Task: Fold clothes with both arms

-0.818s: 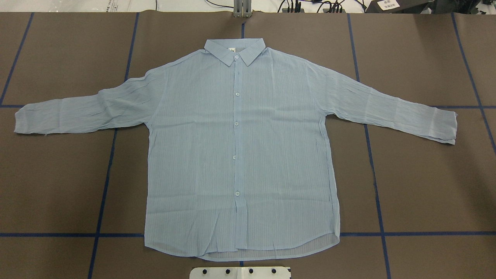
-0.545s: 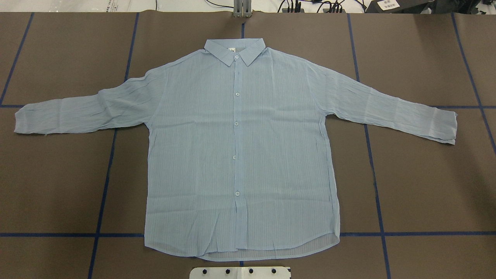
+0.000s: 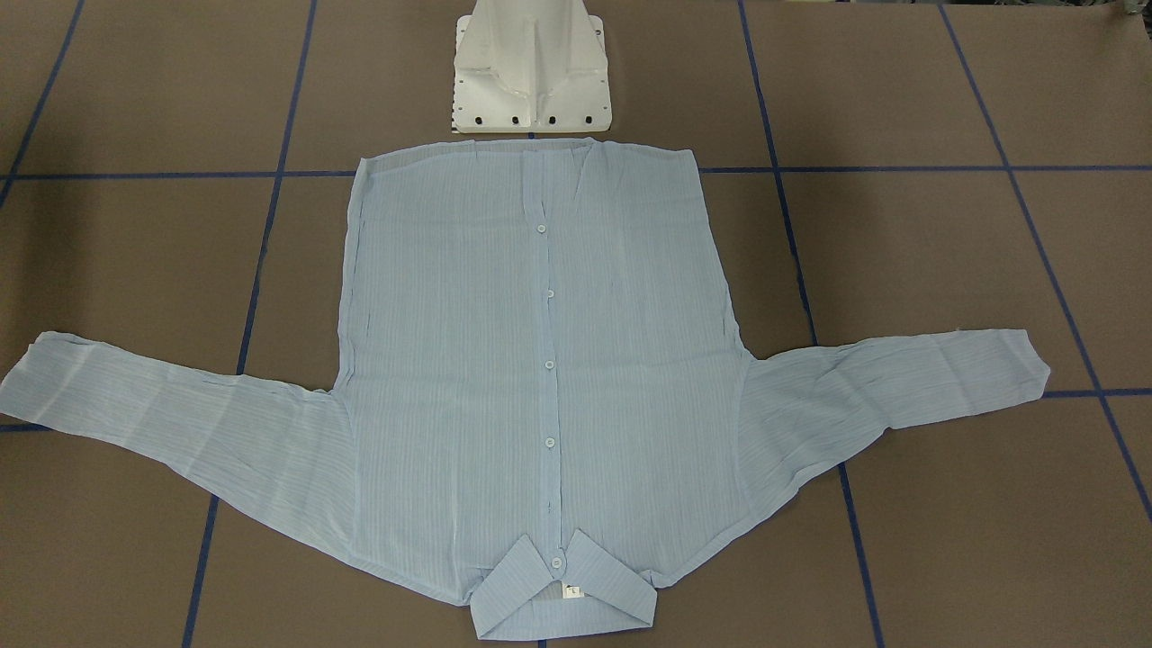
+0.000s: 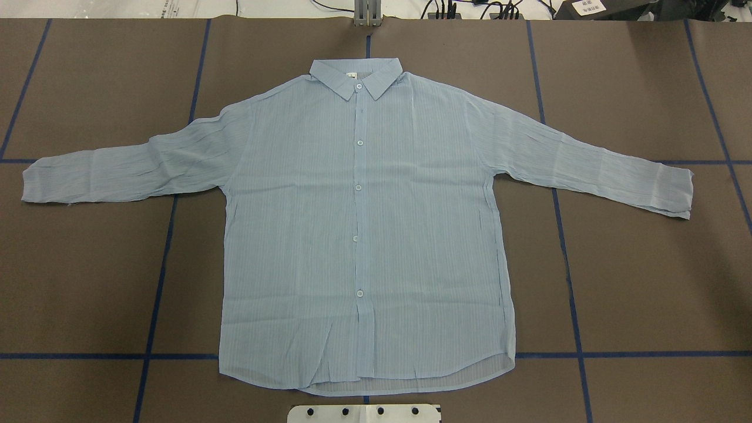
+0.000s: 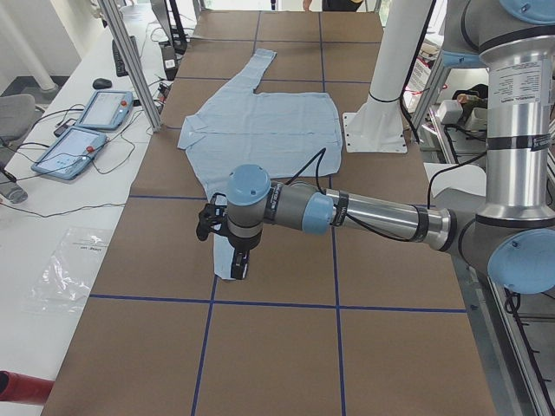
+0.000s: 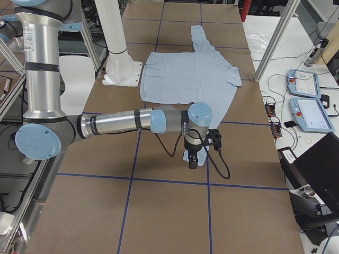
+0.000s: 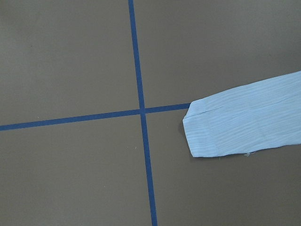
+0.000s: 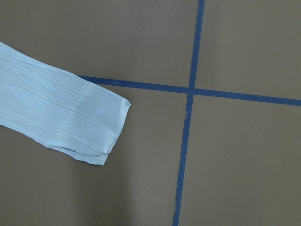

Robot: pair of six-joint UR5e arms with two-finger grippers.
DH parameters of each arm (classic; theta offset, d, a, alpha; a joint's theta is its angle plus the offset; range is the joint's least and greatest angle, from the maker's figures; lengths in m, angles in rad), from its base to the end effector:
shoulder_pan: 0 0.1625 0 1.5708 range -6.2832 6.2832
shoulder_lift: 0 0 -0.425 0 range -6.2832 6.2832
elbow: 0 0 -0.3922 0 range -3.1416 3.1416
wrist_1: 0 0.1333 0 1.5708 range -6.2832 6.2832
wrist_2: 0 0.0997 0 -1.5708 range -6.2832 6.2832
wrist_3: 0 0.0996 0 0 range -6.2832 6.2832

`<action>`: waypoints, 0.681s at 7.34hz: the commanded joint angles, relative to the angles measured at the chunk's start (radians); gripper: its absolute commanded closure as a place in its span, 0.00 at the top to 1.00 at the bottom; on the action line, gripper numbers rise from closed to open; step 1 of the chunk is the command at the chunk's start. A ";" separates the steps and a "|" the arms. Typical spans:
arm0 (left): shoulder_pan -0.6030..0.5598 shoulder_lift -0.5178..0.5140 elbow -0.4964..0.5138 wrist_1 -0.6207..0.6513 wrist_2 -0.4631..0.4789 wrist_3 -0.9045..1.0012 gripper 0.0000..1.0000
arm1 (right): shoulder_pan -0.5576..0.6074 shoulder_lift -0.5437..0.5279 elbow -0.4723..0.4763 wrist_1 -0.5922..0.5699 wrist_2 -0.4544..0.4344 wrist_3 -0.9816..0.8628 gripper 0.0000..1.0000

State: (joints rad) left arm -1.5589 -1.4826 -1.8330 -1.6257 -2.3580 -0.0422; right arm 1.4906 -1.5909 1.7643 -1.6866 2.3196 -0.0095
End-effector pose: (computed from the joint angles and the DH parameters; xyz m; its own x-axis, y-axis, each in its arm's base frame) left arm -0.0572 -0.4626 0.5638 0.7037 0.1279 -0.6989 0.0181 0.9801 0.1976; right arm 0.0267 -0.4852 0.5868 0.7262 -0.1072 0.6791 0.0869 0.9942 0.0640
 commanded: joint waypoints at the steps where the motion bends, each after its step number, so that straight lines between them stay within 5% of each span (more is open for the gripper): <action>1: 0.002 -0.001 0.003 -0.060 -0.004 -0.001 1.00 | -0.036 -0.003 -0.006 0.068 -0.005 0.002 1.00; 5: 0.002 0.001 -0.011 -0.089 -0.018 0.001 1.00 | -0.140 0.023 -0.153 0.327 -0.005 0.160 0.99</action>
State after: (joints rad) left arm -1.5570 -1.4820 -1.8428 -1.7102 -2.3668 -0.0425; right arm 1.3910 -1.5935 1.6670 -1.4563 2.3182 0.0455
